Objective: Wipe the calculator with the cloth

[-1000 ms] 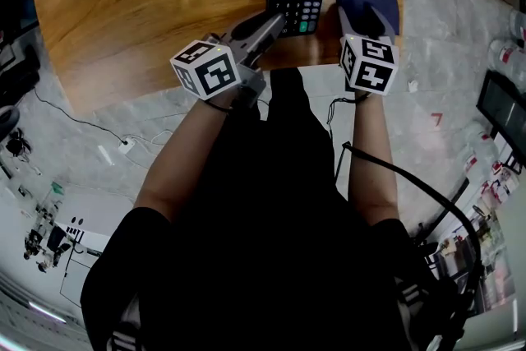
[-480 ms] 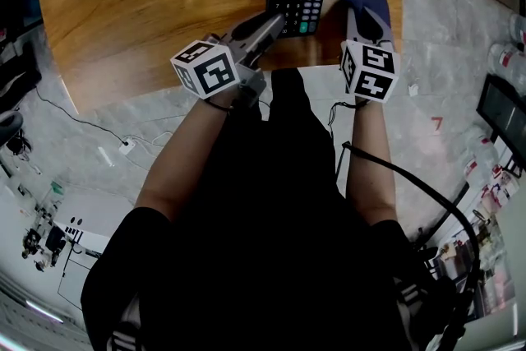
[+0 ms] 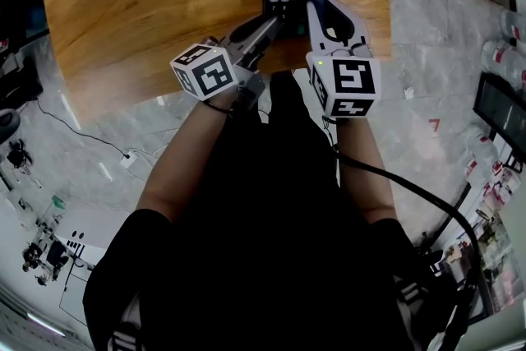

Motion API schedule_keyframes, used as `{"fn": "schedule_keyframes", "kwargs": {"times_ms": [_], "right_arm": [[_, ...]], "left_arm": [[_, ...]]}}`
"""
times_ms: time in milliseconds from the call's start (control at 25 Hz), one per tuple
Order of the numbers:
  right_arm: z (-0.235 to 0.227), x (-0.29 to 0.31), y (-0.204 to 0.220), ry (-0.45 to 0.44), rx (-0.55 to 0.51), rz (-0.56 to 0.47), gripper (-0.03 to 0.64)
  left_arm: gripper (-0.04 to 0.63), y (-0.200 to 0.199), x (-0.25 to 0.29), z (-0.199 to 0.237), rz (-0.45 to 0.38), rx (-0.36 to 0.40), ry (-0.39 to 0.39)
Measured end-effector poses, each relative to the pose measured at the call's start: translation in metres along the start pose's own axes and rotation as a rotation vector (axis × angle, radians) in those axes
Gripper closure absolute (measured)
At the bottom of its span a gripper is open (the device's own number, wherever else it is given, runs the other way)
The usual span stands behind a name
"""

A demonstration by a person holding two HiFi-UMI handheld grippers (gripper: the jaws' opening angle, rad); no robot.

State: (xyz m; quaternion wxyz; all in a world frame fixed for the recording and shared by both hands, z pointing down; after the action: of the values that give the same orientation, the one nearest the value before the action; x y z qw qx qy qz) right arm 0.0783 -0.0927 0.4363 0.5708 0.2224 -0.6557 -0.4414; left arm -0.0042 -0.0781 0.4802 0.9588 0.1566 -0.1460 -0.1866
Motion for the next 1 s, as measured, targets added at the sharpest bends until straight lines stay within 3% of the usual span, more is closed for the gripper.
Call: {"fn": "schedule_keyframes", "kwargs": {"times_ms": [240, 400, 720, 1000], "right_arm": [[0.065, -0.019, -0.067, -0.14, -0.076, -0.131, 0.557], [0.086, -0.02, -0.072, -0.193, -0.094, -0.142, 0.557], [0.051, 0.003, -0.025, -0.119, -0.05, -0.045, 0.557], [-0.002, 0.011, -0.006, 0.013, -0.012, -0.009, 0.557]], "left_arm": [[0.522, -0.012, -0.008, -0.011, -0.009, 0.017, 0.004], [0.522, -0.02, -0.015, -0.014, -0.03, 0.016, 0.011], [0.522, -0.014, -0.02, -0.02, -0.025, 0.002, 0.058], [0.52, -0.016, -0.022, -0.018, -0.038, -0.015, 0.065]]}}
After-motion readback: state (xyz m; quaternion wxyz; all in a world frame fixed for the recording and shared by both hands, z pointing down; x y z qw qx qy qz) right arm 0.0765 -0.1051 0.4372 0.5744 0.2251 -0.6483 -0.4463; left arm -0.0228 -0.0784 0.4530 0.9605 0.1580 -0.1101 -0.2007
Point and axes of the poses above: the fingertips, and each gripper's own axes: x forward along the fingers, z to its left, y out of its underside, the point moved 1 cm from there along -x, backward along the fingers, and after that the axes turned 7 degrees about -x, right-handed, at the moved point
